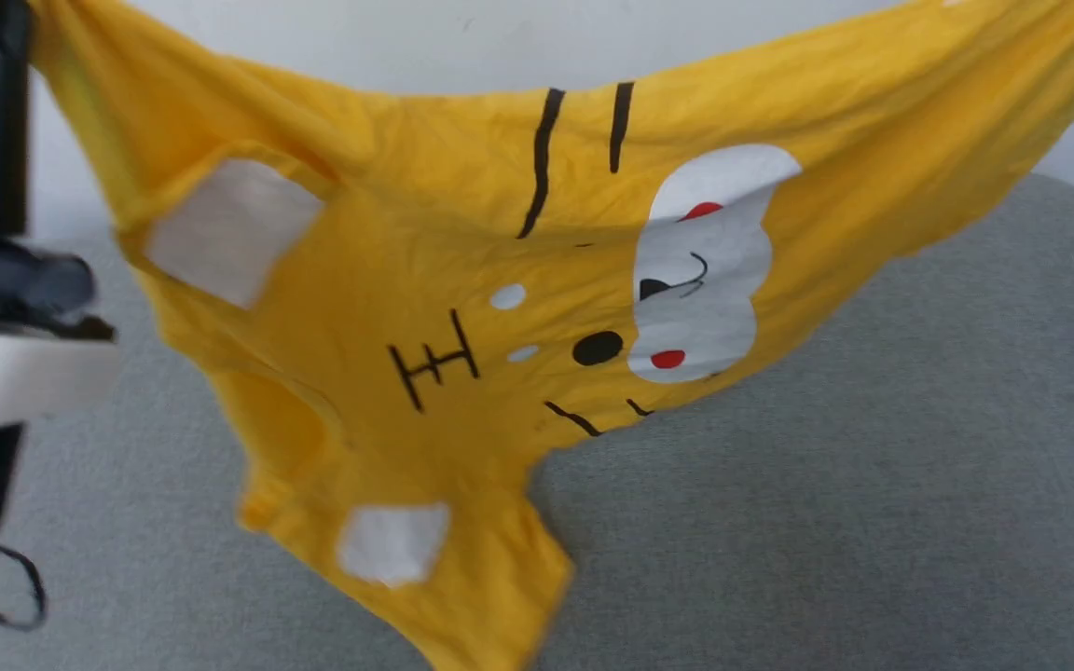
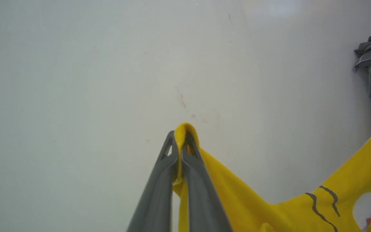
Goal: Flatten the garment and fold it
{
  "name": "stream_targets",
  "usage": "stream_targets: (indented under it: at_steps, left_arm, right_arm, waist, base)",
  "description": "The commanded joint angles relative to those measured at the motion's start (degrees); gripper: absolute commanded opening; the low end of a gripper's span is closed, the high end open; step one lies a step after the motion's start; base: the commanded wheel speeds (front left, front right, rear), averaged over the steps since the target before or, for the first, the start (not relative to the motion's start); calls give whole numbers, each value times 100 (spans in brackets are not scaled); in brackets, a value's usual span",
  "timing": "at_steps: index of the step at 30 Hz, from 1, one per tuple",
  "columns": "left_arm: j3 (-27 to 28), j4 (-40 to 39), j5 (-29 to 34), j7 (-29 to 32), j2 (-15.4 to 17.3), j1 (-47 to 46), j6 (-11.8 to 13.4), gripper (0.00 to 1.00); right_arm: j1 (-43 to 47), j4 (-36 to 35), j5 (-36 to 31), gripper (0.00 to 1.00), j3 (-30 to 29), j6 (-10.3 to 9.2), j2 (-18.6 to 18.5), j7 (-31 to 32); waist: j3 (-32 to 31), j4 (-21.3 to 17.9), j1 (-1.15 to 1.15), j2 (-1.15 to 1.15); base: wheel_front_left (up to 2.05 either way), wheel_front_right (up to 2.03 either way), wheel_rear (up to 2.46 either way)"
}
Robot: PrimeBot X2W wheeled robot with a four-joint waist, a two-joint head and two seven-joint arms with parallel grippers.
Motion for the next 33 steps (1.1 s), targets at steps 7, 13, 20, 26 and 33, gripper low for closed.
stream_targets:
  at_steps: [7,13,20,26,33]
  left_arm:
    - [347,-115,162,-133,115,-802,-107,0]
    - [542,-147,187,-172,104,-1402,-117,0]
    - [462,333,24,-174,-158,-2485,-400,0]
    - [154,1133,190,-162,-332,-3695,-821,0]
    - [-255,2567,504,-408,-797,-5394,-1415,0]
  right_arm:
    - [-285,-439,-253,0,-190,-11,39,-212]
    - [-480,-626,-297,0,-408,-11,-30,-202]
    - [-1073,-506,-266,0,-804,-11,-52,-478]
    - [-1915,45,-420,0,-664,-11,-67,-911]
    - [-3241,1333,-710,0,-103,-11,94,-1551]
  waist:
    - [-84,-363,1,0]
    - [275,-412,1,0]
    - [1034,-359,1,0]
    - [1828,-391,1,0]
    - [2546,-370,1,0]
  base:
    - [0,0,0]
    - [0,0,0]
    - [0,0,0]
    - [0,0,0]
    - [0,0,0]
